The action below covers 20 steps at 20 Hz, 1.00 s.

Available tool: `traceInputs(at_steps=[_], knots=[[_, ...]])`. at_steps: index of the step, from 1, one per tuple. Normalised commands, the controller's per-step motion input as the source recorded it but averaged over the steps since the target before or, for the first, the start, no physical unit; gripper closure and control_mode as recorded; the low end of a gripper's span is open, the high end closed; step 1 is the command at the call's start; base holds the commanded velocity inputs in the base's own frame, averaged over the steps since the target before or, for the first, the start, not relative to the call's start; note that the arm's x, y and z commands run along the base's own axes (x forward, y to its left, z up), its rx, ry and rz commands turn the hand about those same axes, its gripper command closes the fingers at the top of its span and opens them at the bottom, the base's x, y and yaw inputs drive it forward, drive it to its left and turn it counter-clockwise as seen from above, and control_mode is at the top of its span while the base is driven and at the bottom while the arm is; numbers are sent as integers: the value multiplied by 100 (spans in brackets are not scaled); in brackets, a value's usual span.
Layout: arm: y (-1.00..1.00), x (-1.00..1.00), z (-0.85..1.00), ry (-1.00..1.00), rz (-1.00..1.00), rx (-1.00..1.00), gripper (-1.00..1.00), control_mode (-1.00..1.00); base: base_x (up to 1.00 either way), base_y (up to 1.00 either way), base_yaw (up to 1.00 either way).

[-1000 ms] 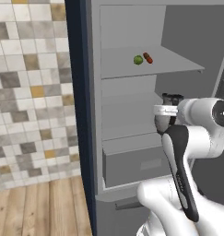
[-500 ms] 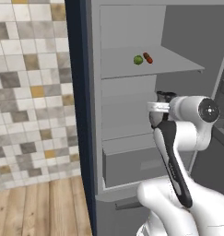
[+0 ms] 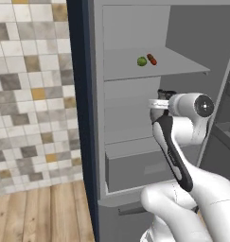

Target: Move the brussel sprout and kebabs from the second highest shelf to the top shelf to make space. Then, place the pitcher from the counter on the cleared second highest shelf.

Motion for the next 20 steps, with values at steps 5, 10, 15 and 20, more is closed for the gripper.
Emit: traceInputs(at_steps=[5,10,15,20], knots=[[-16,39,-13,0,0,0,100,-100,0,0,0],[-13,40,-25,0,0,0,100,-100,0,0,0],[-12,40,-28,0,0,0,100,-100,0,0,0],[-11,40,-28,0,0,0,100,-100,0,0,0]])
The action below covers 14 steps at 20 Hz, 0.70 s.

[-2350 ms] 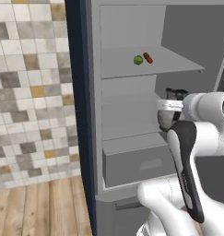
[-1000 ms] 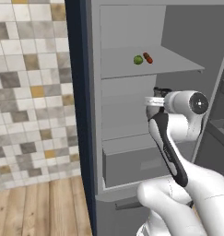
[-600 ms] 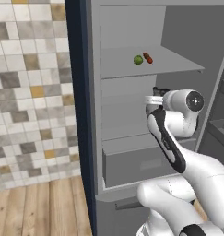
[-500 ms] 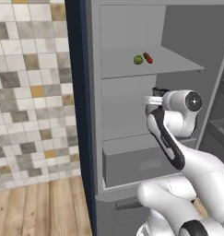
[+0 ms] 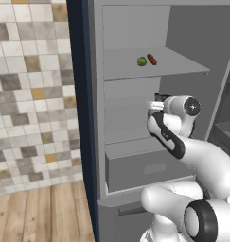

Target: Move the brussel sprout and kebabs from the second highest shelf to the top shelf to make space. Then, place the pitcher from the counter on the cleared second highest shelf.

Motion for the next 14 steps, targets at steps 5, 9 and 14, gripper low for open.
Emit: traceInputs(at_steps=[5,9,14], knots=[[-9,37,-27,0,0,0,100,-100,0,0,0],[-5,38,-24,0,0,0,100,-100,0,0,0],[0,41,-25,0,0,0,100,-100,0,0,0]])
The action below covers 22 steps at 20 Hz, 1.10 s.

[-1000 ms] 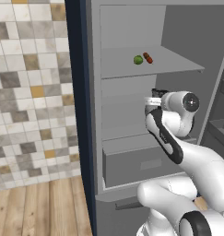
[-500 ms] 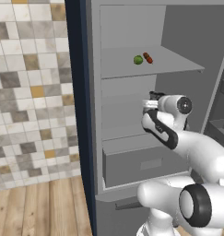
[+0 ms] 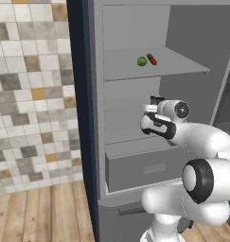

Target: Move the brussel sprout and kebabs from the second highest shelf to the top shelf to make space. Then, place the pitcher from the counter on the cleared second highest shelf.

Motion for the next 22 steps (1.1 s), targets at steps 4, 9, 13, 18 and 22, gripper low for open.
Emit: traceInputs(at_steps=[4,9,13,18,22], knots=[[0,42,-29,0,0,0,100,-100,0,0,0],[0,40,-34,0,0,-2,100,-100,0,0,0],[0,42,-37,0,0,-3,100,-100,0,0,0],[0,45,-36,0,0,-2,100,-100,0,0,0],[0,42,-35,0,0,-2,100,-100,0,0,0]])
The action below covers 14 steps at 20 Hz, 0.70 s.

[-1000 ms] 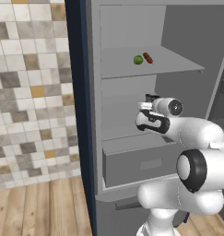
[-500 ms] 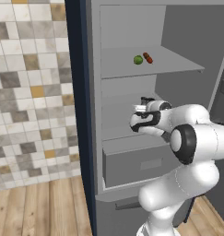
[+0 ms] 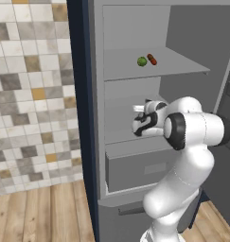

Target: Move the brussel sprout and kebabs from the second highest shelf to the top shelf to make space. Then, place the pitcher from the counter on the cleared second highest shelf.

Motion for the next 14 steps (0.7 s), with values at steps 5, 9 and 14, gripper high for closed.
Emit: traceInputs(at_steps=[5,9,14], knots=[[0,34,-46,0,0,-4,100,-100,0,0,0],[13,8,-72,0,2,-16,-100,-100,0,0,0],[28,-17,-85,0,3,-22,-100,-100,0,0,0]])
